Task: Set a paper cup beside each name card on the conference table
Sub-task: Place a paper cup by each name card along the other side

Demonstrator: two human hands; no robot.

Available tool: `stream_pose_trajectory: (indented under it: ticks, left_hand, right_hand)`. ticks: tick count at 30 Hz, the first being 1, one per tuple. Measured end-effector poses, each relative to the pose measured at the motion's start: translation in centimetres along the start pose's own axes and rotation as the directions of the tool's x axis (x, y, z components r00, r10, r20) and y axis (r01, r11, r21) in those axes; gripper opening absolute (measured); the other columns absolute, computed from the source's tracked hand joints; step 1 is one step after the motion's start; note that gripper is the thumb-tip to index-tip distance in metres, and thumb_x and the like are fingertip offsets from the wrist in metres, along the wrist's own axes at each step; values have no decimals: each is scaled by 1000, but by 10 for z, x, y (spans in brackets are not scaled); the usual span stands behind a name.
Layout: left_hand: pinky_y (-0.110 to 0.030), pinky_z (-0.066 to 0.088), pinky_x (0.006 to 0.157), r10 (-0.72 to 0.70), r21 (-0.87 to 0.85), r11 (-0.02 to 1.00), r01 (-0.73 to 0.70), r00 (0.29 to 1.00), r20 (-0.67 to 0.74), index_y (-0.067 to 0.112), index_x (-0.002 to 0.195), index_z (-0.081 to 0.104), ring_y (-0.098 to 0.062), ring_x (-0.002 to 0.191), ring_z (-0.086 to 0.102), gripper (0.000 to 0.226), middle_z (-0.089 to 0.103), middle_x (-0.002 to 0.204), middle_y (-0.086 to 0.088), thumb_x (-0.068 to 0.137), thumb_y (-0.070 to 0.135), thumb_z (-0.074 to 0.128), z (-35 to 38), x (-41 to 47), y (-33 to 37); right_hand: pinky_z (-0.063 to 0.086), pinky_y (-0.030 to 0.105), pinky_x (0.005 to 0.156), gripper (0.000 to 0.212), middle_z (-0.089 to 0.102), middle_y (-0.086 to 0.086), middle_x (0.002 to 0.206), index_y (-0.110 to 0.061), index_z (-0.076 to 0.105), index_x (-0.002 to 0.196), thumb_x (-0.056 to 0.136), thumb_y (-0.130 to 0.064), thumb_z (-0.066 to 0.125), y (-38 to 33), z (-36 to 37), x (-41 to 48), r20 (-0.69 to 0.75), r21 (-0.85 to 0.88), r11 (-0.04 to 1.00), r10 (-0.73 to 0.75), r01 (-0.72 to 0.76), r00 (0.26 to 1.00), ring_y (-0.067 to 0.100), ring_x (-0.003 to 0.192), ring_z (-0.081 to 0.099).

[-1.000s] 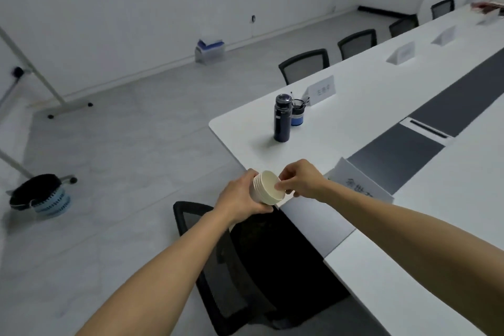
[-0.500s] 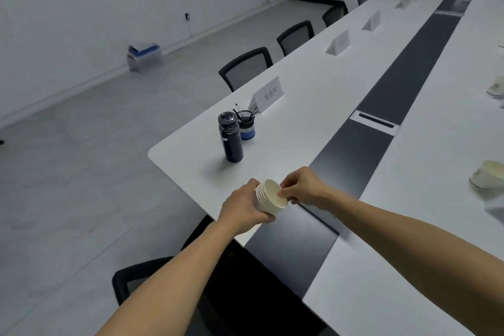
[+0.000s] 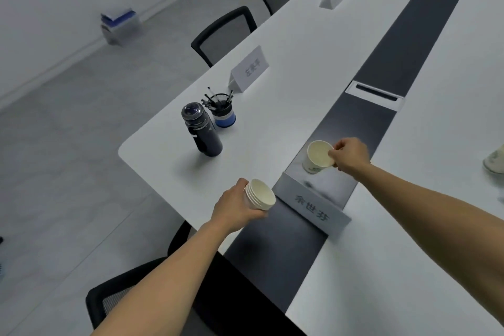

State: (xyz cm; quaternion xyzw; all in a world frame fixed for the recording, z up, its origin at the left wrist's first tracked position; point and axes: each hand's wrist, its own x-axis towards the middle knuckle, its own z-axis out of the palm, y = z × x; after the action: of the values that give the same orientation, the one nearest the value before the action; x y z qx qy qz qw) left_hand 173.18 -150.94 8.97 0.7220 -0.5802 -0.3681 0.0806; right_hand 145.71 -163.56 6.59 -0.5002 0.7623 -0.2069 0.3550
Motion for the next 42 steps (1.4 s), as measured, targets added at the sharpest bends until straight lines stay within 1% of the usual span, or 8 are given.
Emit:
stream_pose_trajectory:
  ticks: [4, 14, 20, 23, 26, 34, 38, 42]
  left_hand:
    - [-44, 54, 86, -13, 27, 1000, 12, 999, 40, 26, 115, 46, -24, 100, 60, 71, 64, 109, 4, 59, 47, 83, 10, 6, -1]
    - [-44, 53, 87, -14, 1, 1000, 14, 999, 49, 26, 114, 47, -23, 101, 60, 71, 65, 108, 6, 58, 48, 83, 20, 1, -12]
    - [-47, 55, 84, 4, -101, 995, -7, 999, -34, 29, 114, 47, -22, 99, 61, 72, 64, 104, 9, 54, 50, 82, -2, -29, -33]
    - [-47, 57, 80, -6, -160, 987, -12, 994, -110, 29, 109, 47, -22, 97, 61, 69, 63, 100, 11, 53, 47, 82, -22, -55, -58]
    - [-37, 52, 82, -18, -180, 983, -19, 980, -199, 26, 111, 48, -20, 100, 59, 65, 63, 103, 9, 59, 41, 85, -47, -92, -91]
    - [-42, 53, 90, -129, -200, 979, 47, 900, -417, 26, 116, 48, -23, 105, 59, 69, 64, 113, 3, 62, 44, 87, -117, -250, -241]
    - [-48, 58, 83, -233, -250, 960, 126, 855, -463, 31, 114, 47, -25, 104, 58, 71, 61, 111, 4, 59, 48, 87, -143, -340, -329]
    - [-47, 55, 87, -322, -281, 939, 199, 796, -512, 28, 112, 47, -23, 103, 59, 68, 62, 110, 4, 61, 45, 87, -164, -413, -396]
  right_hand:
    - [56, 37, 70, 4, 72, 11, 82, -11, 68, 83, 82, -14, 68, 40, 13, 11, 43, -156, 986, 63, -55, 997, 30, 77, 69]
    - [55, 36, 73, 20, 68, 7, 87, -12, 66, 92, 79, -27, 70, 59, 9, 7, 91, -260, 955, 169, -140, 981, 30, 80, 66]
    - [49, 34, 71, 27, 70, 8, 103, -11, 66, 105, 86, -30, 63, 12, -2, -22, 12, -431, 902, -8, 13, 1000, 27, 84, 60]
    - [52, 37, 75, 27, 69, 9, 104, -12, 67, 107, 89, -29, 58, -29, 10, -48, 40, -482, 865, -134, 137, 990, 28, 88, 63]
    - [50, 34, 74, 30, 69, 7, 109, -16, 64, 114, 89, -30, 56, -70, 42, -84, 111, -517, 813, -244, 266, 963, 29, 95, 63]
    - [43, 34, 79, 32, 64, 8, 119, -20, 61, 120, 91, -31, 54, -151, 184, -262, 339, -513, 614, -497, 600, 799, 31, 108, 58]
    - [43, 33, 79, 32, 65, 6, 119, -21, 60, 120, 90, -31, 54, -180, 261, -366, 452, -447, 481, -606, 754, 654, 30, 106, 59]
    - [46, 33, 78, 35, 66, 4, 120, -20, 58, 124, 93, -38, 53, -221, 328, -453, 541, -371, 342, -676, 863, 501, 27, 106, 61]
